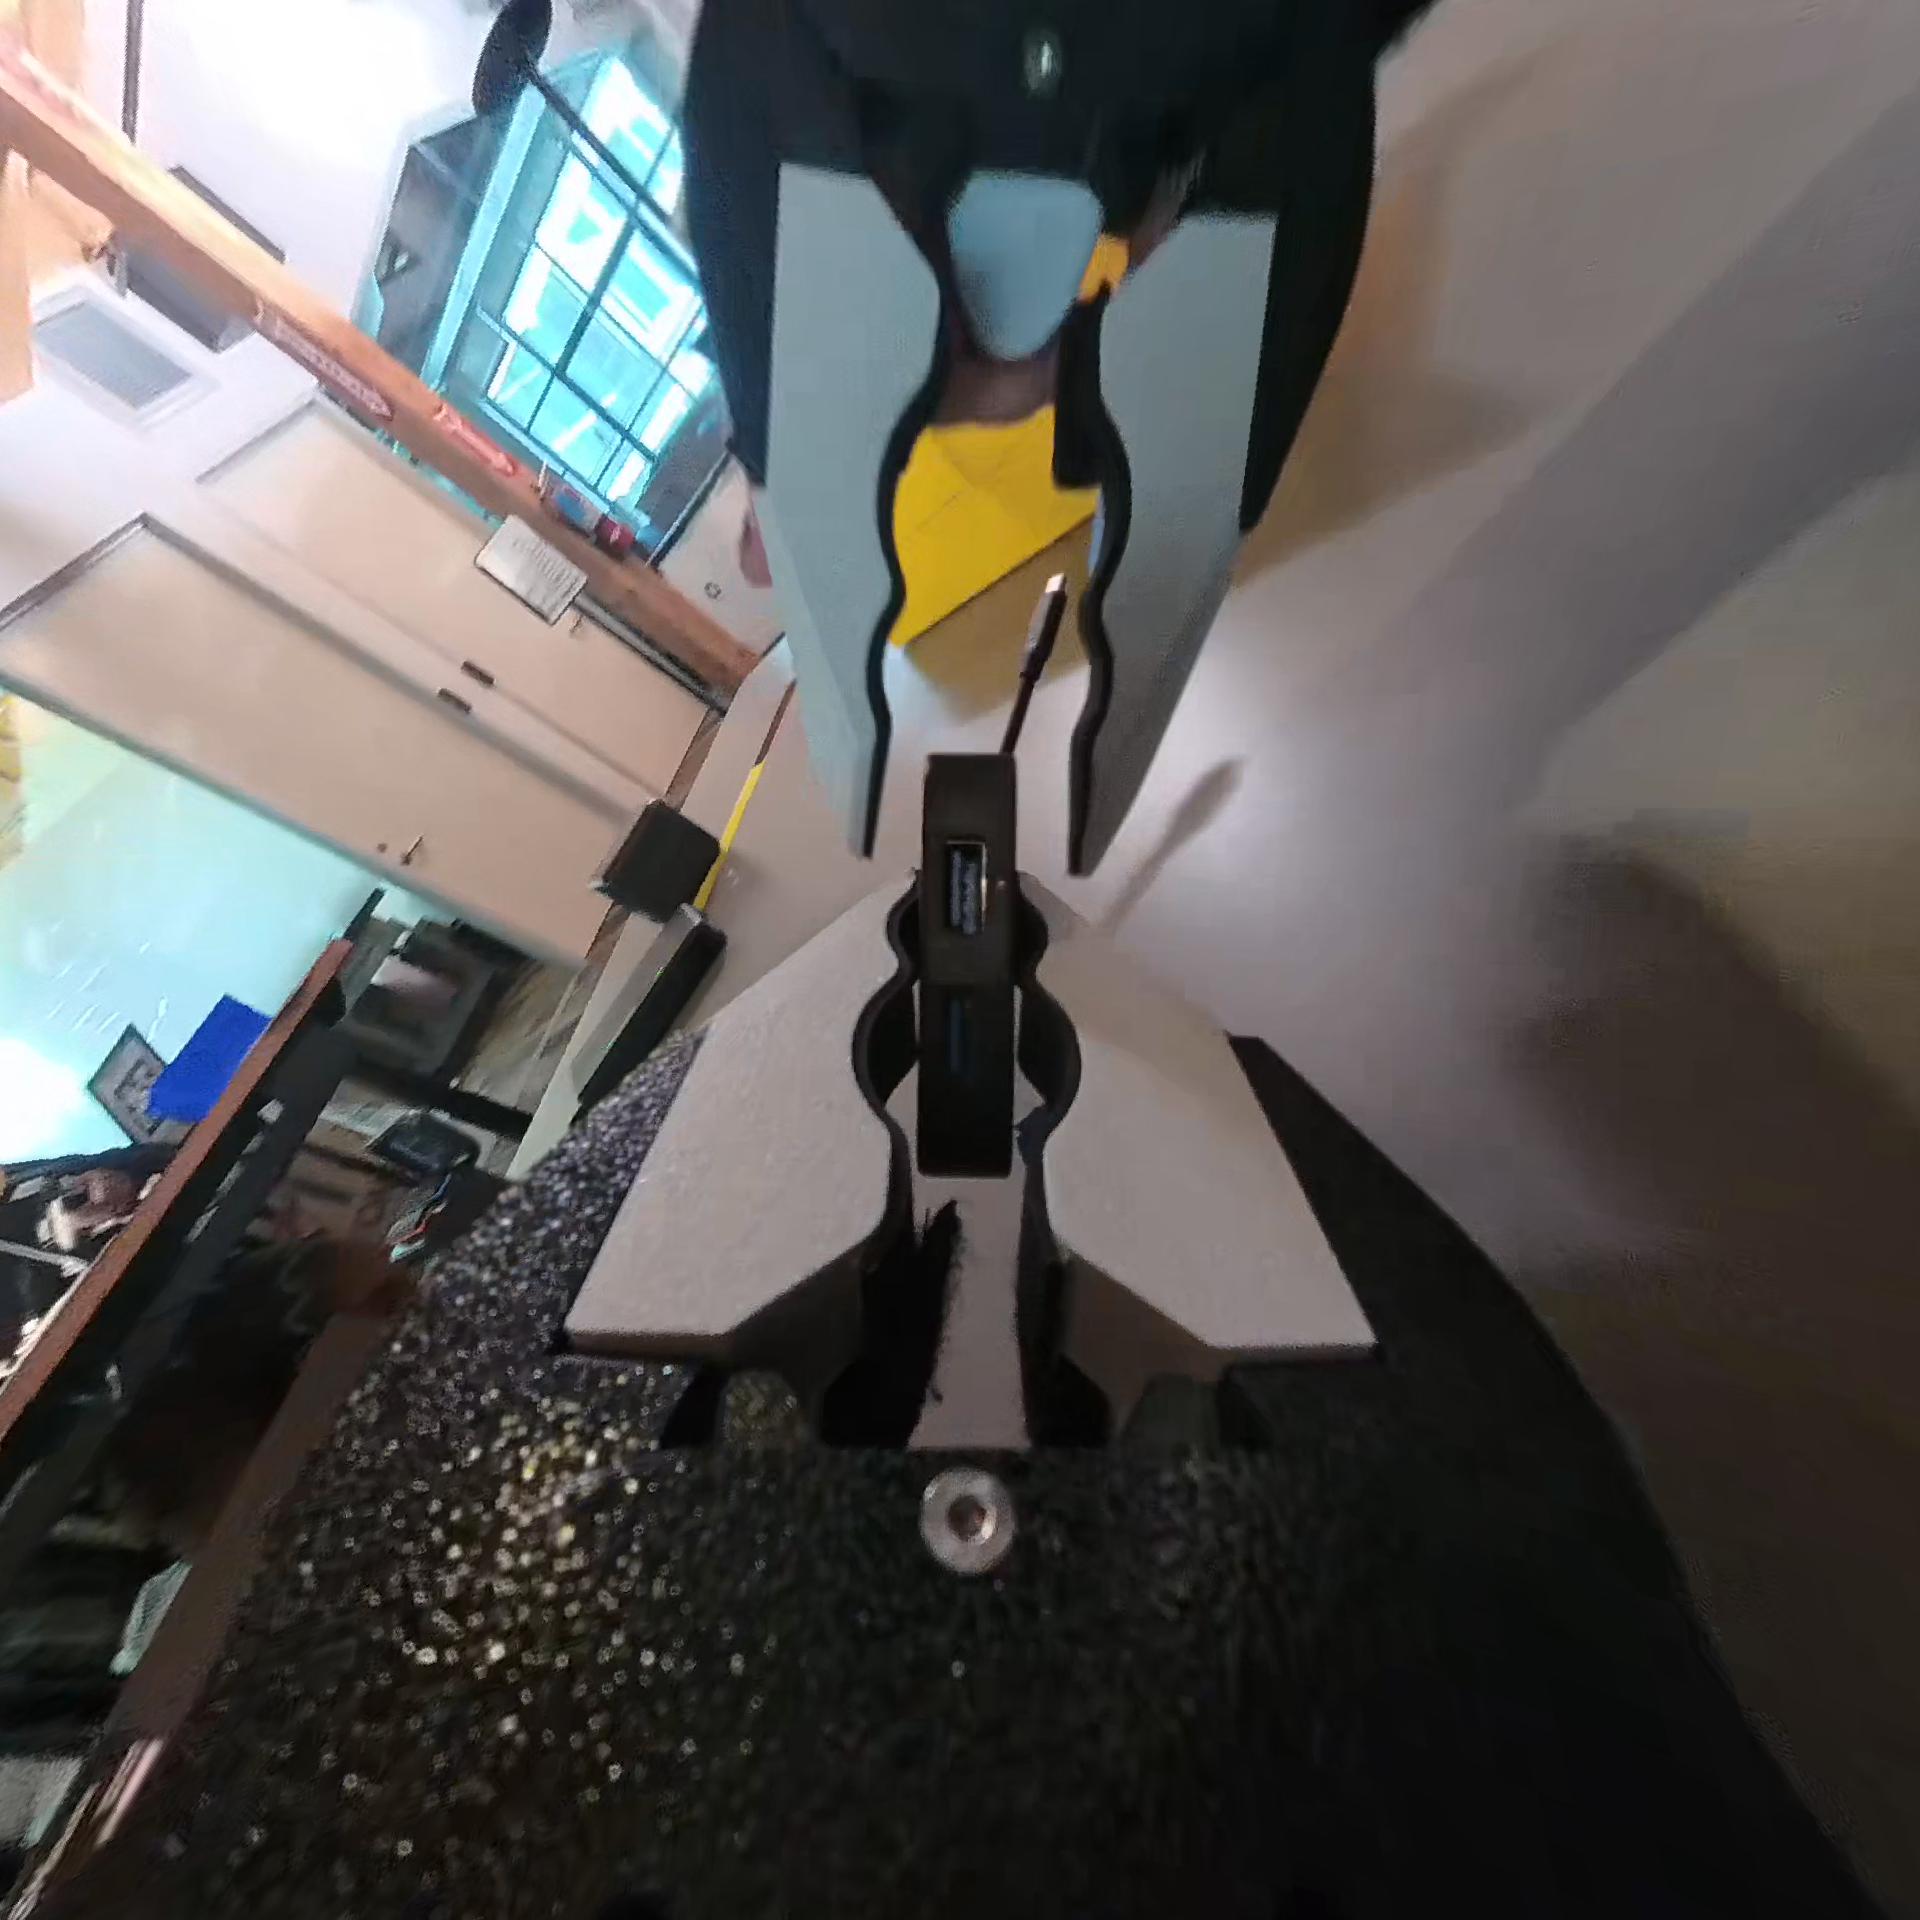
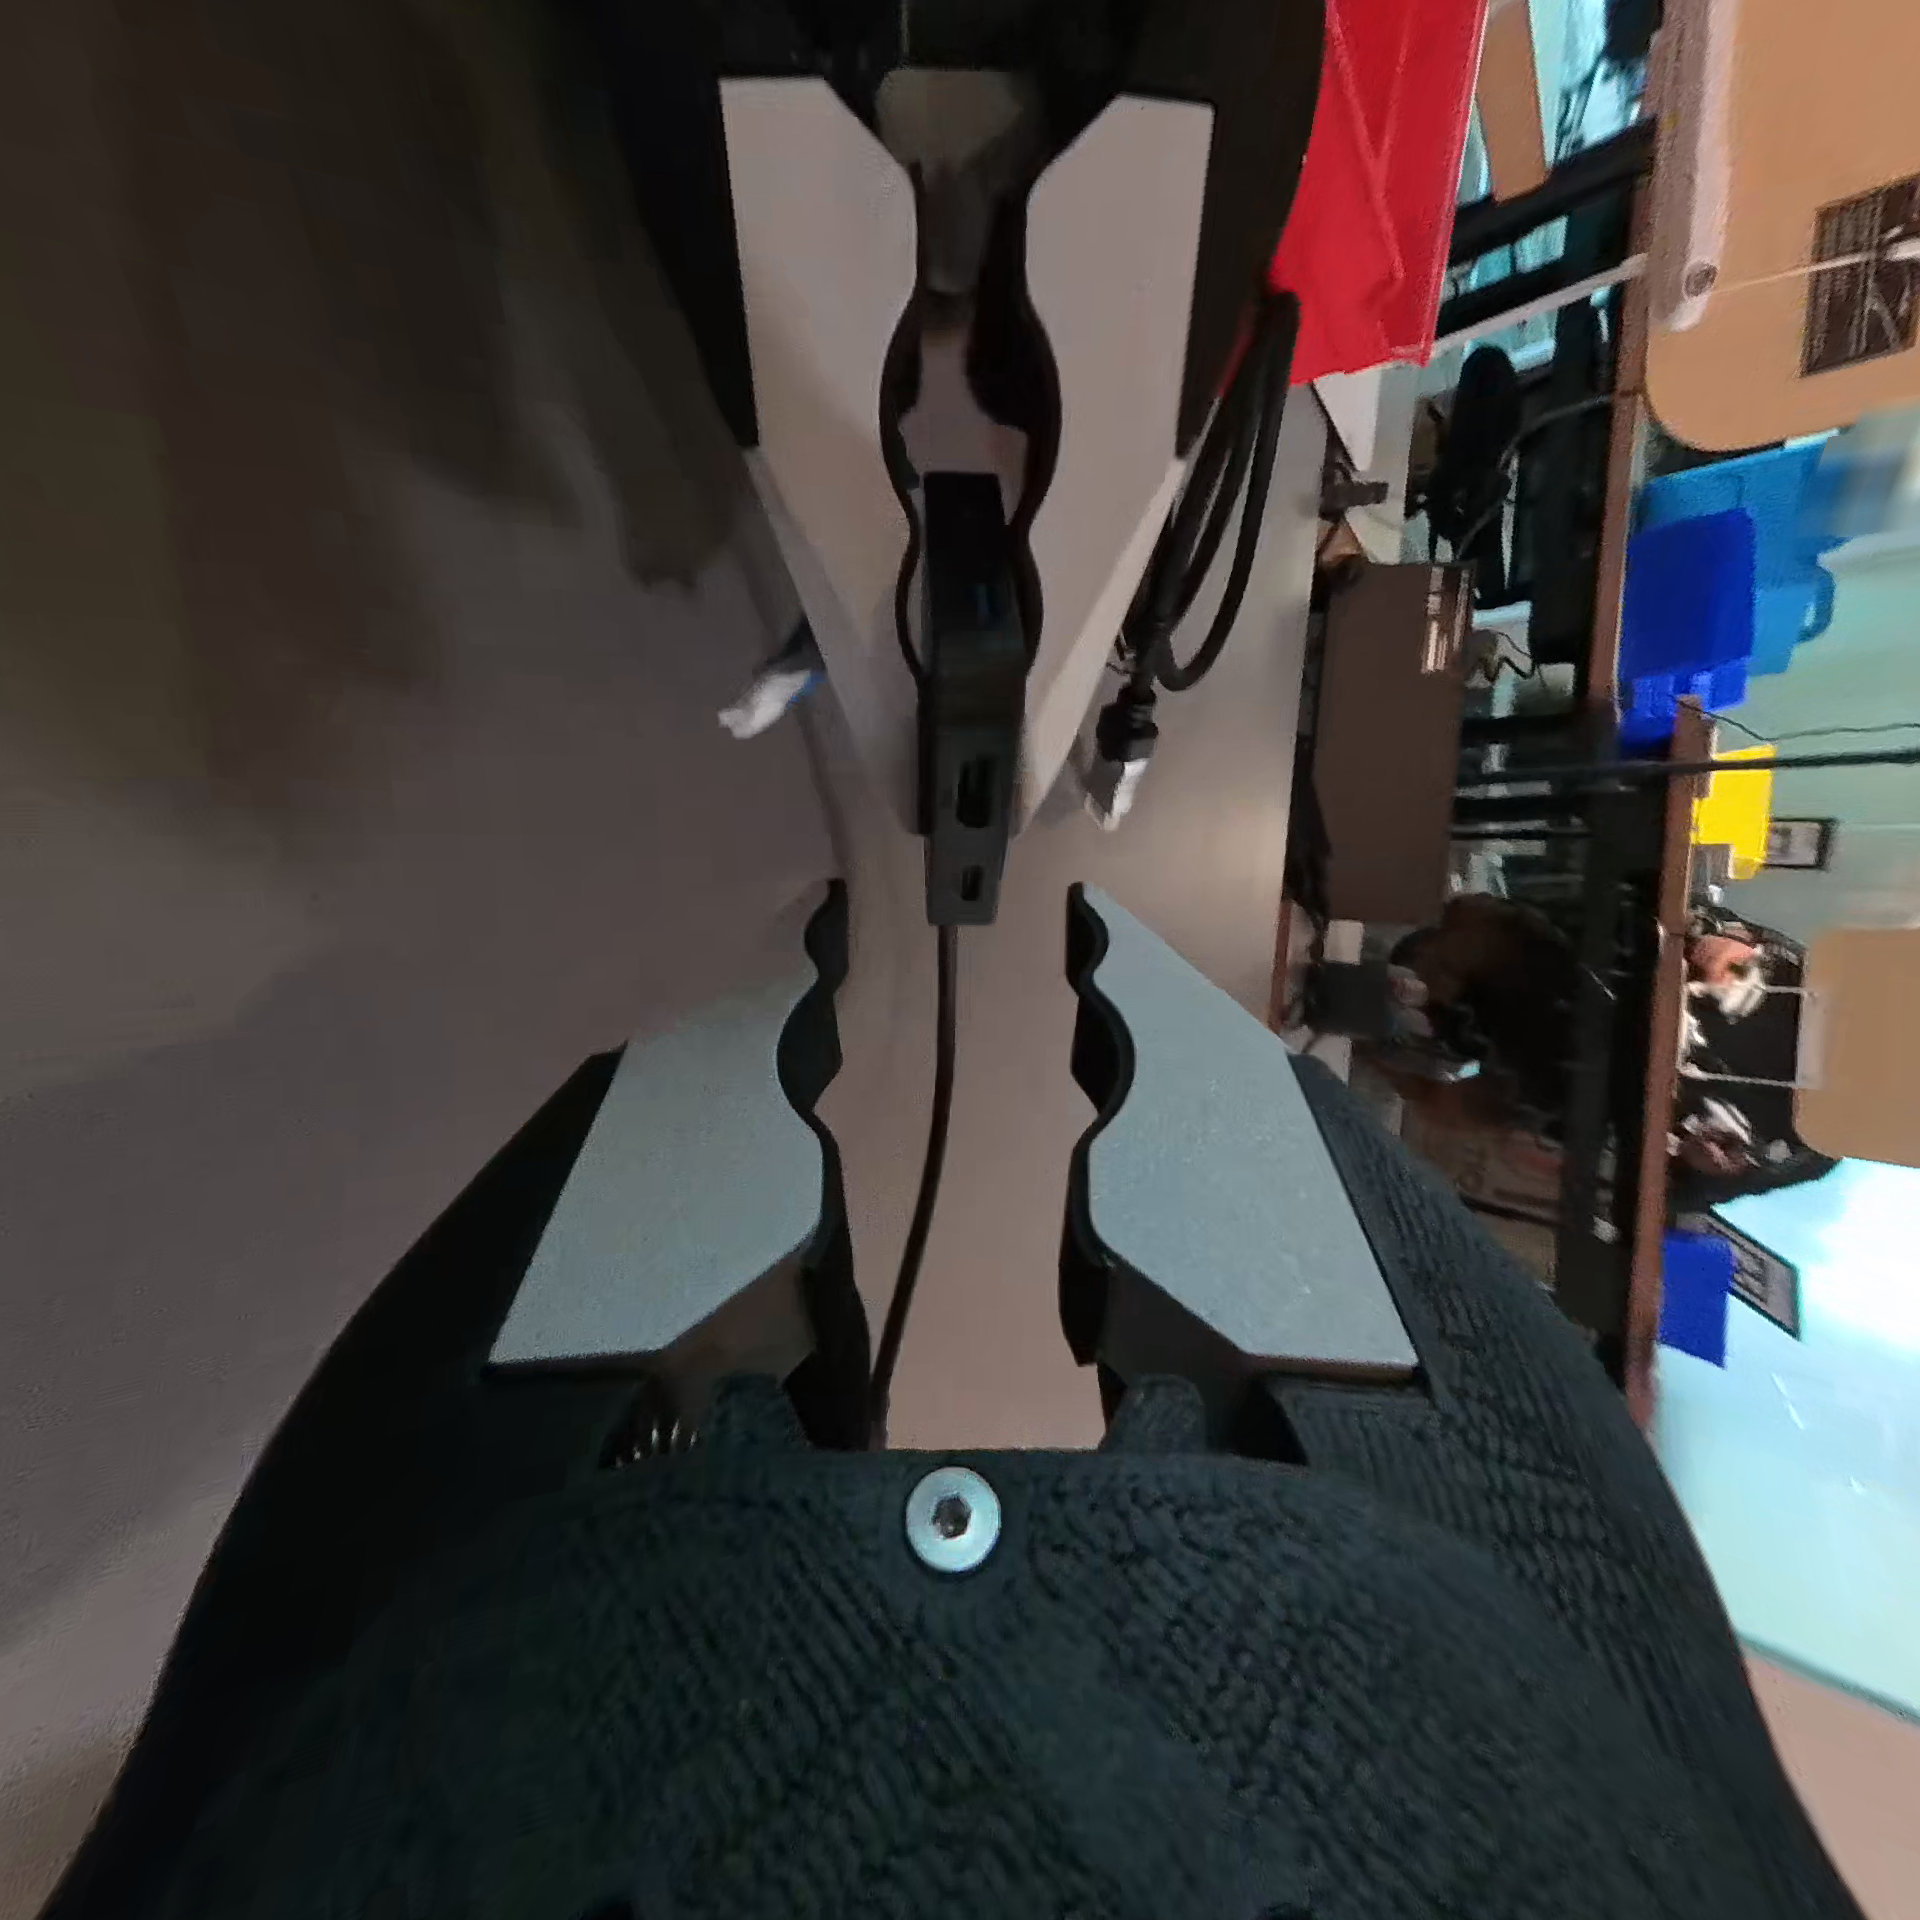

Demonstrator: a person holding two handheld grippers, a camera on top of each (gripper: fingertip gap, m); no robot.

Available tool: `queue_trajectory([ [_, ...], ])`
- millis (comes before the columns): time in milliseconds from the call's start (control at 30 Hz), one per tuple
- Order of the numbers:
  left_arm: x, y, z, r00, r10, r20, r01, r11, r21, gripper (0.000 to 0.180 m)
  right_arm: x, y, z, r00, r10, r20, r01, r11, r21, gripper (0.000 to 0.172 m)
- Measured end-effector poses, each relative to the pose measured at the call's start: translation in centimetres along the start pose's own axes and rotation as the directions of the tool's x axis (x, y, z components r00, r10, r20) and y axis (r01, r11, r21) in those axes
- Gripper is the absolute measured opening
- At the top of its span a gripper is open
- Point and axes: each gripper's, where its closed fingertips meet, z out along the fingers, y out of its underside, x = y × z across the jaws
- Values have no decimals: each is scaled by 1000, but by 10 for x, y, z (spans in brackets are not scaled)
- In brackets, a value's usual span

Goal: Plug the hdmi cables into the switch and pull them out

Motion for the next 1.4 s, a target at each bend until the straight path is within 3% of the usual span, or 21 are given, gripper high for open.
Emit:
queue_trajectory([
  [100,1,-2,0,1000,0,2,0,1000,17,11,-1,-2,3,999,-33,-30,34,999,15,13],
  [200,-21,-6,-3,984,44,174,-50,998,27,38,8,9,-3,998,8,-64,-10,999,-35,12],
  [300,-40,-3,-10,964,-7,266,0,1000,25,45,56,38,-35,959,57,-278,-87,991,-98,12],
  [367,-42,6,-10,963,-38,266,38,999,6,42,104,65,-80,859,104,-502,-186,975,-117,12],
  [467,-44,17,-8,962,-55,266,65,997,-29,39,161,111,-165,620,174,-765,-339,939,-61,11],
  [600,-39,17,-6,968,-26,251,38,998,-46,32,187,176,-241,392,328,-859,-509,856,95,12],
  [700,-34,17,-3,973,-15,232,29,998,-57,30,188,217,-257,353,433,-830,-584,795,166,12],
  [800,-33,19,-2,975,-26,221,41,997,-64,27,180,264,-251,419,412,-809,-654,755,46,12],
  [900,-32,22,-1,976,-68,206,83,994,-67,25,157,314,-232,592,322,-739,-690,677,-258,12],
  [1033,-29,23,0,980,-77,183,92,993,-73,23,112,367,-205,826,279,-490,-554,564,-612,12],
  [1100,-27,24,1,982,-73,175,89,993,-81,22,89,386,-200,891,275,-361,-452,496,-741,12],
  [1200,-27,24,0,982,-73,173,88,993,-81,21,62,402,-194,886,363,-290,-430,406,-807,17],
  [1300,-27,25,1,982,-71,174,87,993,-83,20,60,403,-193,823,430,-372,-530,342,-776,46],
  [1400,-26,25,1,983,-70,170,86,993,-86,19,84,383,-193,805,370,-464,-588,389,-709,48],
])
